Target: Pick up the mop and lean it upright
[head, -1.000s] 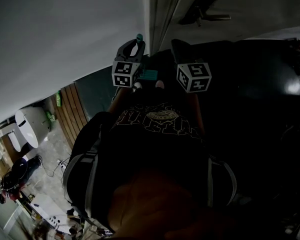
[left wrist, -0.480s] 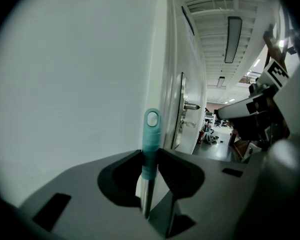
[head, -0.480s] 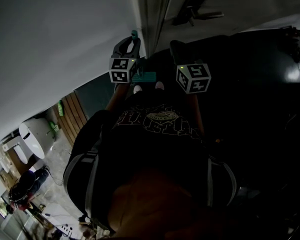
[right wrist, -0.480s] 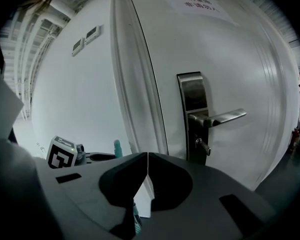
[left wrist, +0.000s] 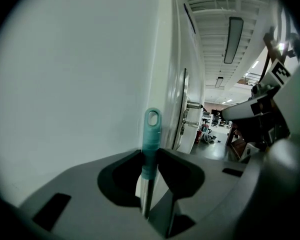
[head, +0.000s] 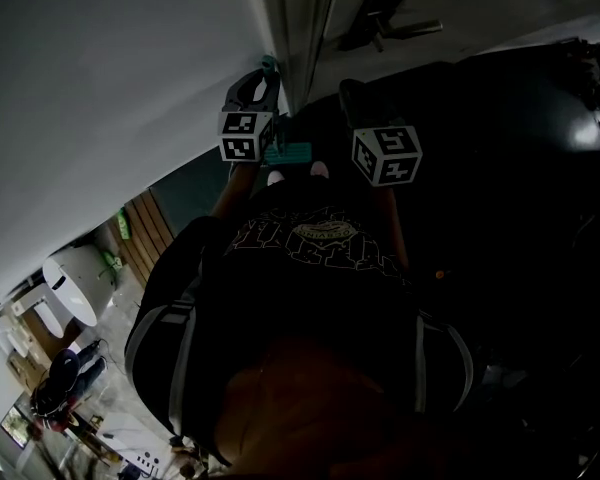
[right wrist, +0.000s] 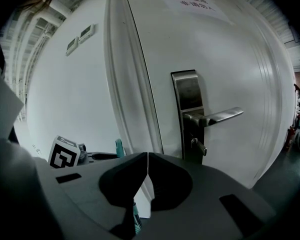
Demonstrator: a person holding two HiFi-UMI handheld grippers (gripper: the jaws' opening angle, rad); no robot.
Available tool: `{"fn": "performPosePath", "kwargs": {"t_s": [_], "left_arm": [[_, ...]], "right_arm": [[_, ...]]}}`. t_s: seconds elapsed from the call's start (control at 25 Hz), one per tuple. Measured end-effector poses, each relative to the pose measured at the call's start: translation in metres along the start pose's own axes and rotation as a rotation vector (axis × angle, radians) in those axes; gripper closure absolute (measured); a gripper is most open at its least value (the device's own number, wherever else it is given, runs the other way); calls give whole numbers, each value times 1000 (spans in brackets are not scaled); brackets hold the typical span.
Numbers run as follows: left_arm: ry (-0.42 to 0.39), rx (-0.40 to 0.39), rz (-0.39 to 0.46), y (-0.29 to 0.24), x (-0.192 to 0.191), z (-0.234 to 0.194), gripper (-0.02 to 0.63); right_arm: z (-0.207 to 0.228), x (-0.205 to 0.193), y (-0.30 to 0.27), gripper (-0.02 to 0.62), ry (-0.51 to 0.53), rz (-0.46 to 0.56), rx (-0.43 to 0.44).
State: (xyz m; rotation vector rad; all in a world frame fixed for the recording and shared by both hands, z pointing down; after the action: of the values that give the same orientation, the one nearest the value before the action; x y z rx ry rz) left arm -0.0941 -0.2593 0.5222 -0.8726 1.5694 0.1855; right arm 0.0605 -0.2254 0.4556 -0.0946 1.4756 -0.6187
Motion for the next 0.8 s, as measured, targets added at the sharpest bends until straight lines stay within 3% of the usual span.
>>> {"fn": "performPosePath", "kwargs": {"t_s": [0.36,0.8], "left_arm": [[38,0,-4,-5,1,-9,460],[-23,-12,-8,-5,5,-10,459]], "right_arm": [[2,1,-4,575,-2,-4,-14],[1,-1,-7,575,-6,-7,-12]]}}
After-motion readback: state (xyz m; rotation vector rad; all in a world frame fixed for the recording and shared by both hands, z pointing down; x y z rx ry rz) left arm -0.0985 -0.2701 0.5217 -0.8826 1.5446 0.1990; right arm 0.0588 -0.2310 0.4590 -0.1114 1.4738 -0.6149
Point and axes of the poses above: the fingertips, and each gripper's own axes: y backward along the fingers, z to its right, x out of its top, the point moved 2 cm from there along y, backward along the fingers, and after that the axes turned 12 degrees about -x, right-handed, at the moved point
